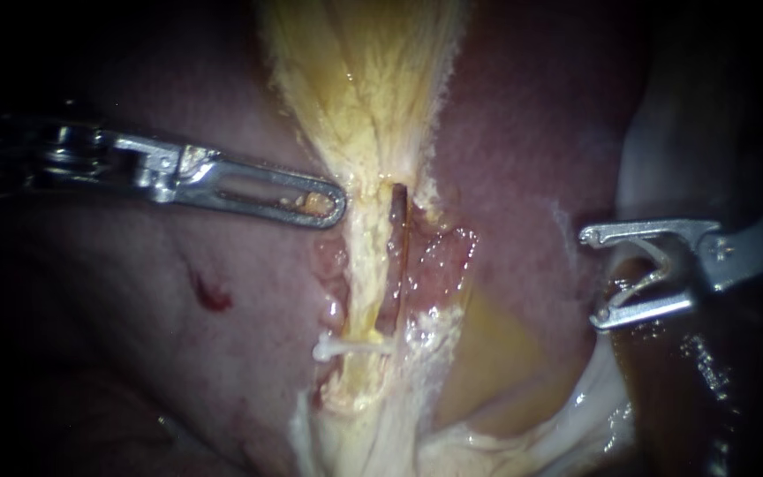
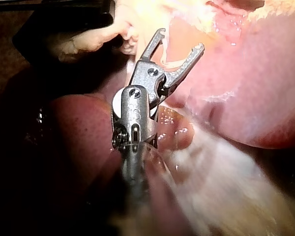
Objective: Clipping second clip left tube
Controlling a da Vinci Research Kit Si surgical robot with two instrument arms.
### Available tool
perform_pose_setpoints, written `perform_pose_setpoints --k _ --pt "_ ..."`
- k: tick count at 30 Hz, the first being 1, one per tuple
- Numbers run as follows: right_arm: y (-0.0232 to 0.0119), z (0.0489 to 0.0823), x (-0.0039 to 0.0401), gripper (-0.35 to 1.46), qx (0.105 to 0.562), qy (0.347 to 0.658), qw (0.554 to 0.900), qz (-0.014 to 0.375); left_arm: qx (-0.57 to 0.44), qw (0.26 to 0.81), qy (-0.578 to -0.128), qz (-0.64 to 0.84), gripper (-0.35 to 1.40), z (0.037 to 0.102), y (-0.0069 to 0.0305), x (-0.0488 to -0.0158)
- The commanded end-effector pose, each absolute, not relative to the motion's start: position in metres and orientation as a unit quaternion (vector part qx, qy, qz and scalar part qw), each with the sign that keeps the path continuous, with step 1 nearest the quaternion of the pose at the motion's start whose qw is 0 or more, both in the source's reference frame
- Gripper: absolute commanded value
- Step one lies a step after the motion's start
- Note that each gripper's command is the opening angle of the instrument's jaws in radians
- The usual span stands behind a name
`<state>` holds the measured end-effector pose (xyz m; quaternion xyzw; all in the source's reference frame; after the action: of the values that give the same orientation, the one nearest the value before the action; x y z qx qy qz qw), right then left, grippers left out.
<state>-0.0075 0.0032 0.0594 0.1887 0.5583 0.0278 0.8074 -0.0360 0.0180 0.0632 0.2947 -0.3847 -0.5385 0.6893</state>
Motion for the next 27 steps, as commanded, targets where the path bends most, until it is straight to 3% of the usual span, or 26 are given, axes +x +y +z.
perform_pose_setpoints --k 1,11,22,27 --pt "0.0031 0.0594 -0.0074 0.50 0.189 0.558 0.807 0.028 0.295 0.689 -0.385 -0.538 -0.35 0.0630 0.0181 -0.0358" --pt "0.0032 0.0595 -0.0073 0.50 0.188 0.558 0.808 0.028 0.300 0.687 -0.383 -0.539 -0.35 0.0601 0.0190 -0.0339" --pt "0.0031 0.0594 -0.0073 0.50 0.189 0.559 0.807 0.027 0.288 0.673 -0.396 -0.554 -0.35 0.0559 0.0213 -0.0292" --pt "0.0031 0.0594 -0.0071 0.50 0.190 0.560 0.806 0.028 0.285 0.673 -0.398 -0.554 -0.35 0.0554 0.0214 -0.0288"
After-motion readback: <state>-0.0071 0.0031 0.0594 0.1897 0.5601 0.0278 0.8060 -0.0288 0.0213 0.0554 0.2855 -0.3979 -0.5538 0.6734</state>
